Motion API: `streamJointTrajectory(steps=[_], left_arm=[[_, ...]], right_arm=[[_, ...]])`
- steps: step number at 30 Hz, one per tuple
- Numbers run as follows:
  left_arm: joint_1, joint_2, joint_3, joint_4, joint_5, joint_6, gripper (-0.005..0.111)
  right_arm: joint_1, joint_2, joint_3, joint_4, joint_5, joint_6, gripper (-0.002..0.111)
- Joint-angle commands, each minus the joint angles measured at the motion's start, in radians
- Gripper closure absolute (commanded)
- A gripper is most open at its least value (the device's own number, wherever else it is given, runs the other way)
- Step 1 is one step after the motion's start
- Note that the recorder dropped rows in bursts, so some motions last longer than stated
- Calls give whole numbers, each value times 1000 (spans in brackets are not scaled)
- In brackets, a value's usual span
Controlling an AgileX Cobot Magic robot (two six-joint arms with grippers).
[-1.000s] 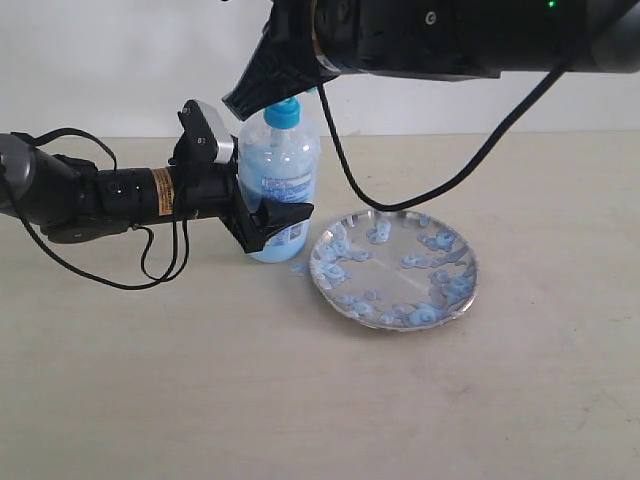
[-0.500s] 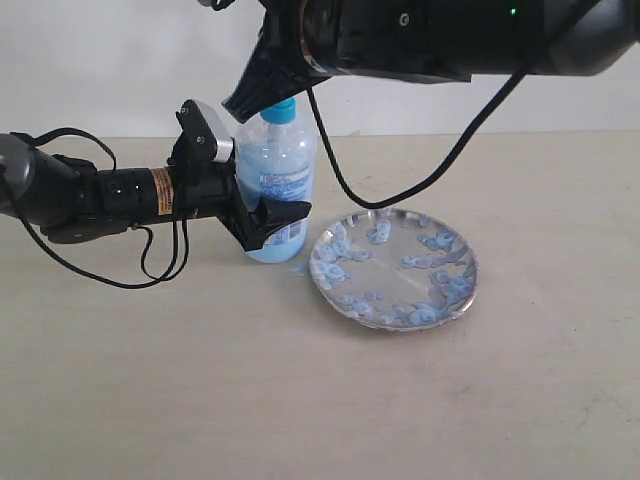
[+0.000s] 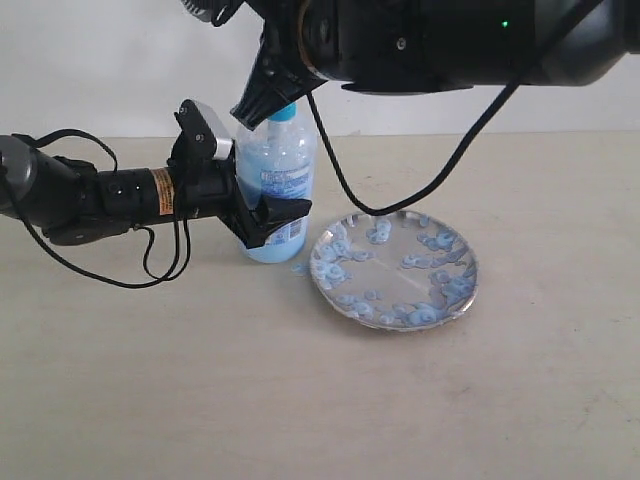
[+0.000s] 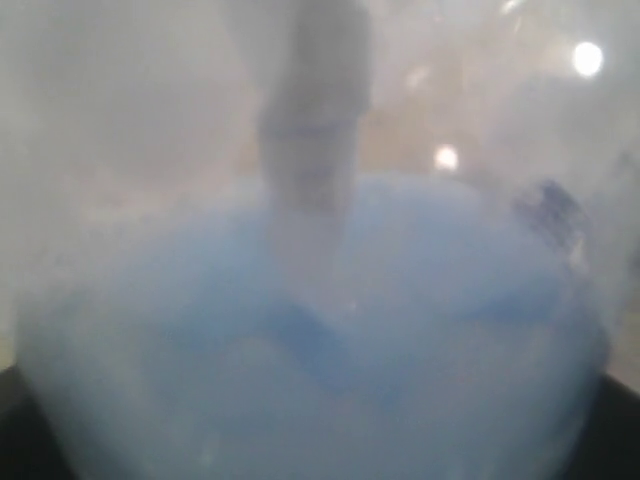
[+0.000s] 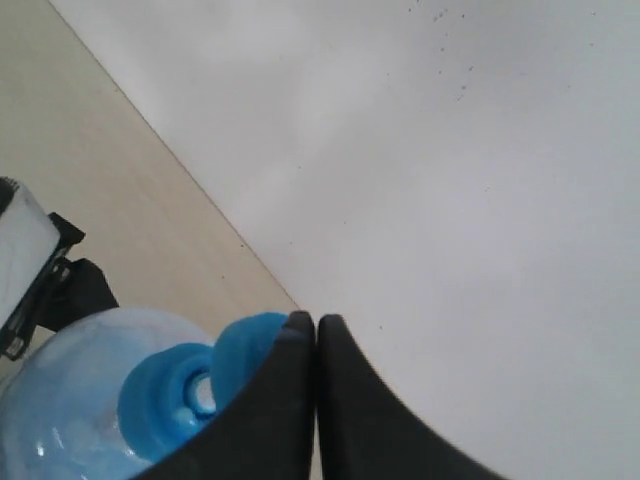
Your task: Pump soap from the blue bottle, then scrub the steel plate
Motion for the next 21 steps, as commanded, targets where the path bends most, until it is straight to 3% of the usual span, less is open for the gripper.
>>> streamJointTrajectory(steps=[1,9,16,19,21], left_arm=[[1,-4,-1,-109,-84,-20,103],[1,-4,90,-210,-264,-29,103],[10,-4,169,-316,-318,-3,102],[22,-4,169,-309,-318,-1,90],[28,-4,169,-311,-318,-1,71]], right_arm=[[-1,-72,30,-119,27,193,109],[-1,-317,75,-170,-22,298,109],[-3,-541,379,-190,-90,304,109],[-3,-627,517,-190,-81,342,109],[-3,-677,594,-190,-47,379,109]])
